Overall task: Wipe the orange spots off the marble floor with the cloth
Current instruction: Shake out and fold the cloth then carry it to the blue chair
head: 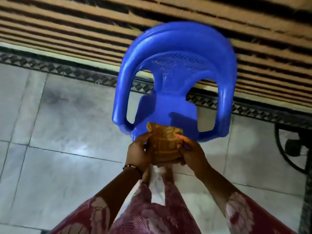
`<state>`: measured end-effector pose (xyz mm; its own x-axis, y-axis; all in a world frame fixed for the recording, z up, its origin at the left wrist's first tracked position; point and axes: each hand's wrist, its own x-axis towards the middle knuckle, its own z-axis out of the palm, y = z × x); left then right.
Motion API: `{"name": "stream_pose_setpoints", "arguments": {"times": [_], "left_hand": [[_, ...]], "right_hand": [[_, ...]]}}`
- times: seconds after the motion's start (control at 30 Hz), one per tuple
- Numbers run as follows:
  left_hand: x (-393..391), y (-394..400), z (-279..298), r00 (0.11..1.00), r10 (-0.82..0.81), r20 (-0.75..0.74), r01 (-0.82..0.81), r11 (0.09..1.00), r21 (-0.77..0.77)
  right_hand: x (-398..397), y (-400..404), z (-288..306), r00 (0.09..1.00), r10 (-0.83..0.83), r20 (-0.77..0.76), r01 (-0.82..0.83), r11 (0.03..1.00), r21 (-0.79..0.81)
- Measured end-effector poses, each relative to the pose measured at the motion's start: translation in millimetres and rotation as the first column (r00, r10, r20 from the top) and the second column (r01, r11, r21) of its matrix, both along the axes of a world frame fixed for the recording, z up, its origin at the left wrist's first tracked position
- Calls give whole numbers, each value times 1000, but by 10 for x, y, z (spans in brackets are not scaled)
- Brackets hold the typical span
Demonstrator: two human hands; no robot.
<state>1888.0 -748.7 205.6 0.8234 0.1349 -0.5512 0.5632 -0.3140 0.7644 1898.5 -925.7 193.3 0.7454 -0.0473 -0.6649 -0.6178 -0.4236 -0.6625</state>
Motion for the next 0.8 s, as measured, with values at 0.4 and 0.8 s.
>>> {"name": "stream_pose_setpoints", "arguments": {"times": [0.4,0.8], "left_hand": [[257,-110,-990,961,-228,-153,241,968,71],[24,-39,98,907,-392,-152,421,848,322]], "right_hand": [[94,20,-985,975,208,-73,-216,968,-127],[156,80,185,971,230,-61,-238,944,-229]]}}
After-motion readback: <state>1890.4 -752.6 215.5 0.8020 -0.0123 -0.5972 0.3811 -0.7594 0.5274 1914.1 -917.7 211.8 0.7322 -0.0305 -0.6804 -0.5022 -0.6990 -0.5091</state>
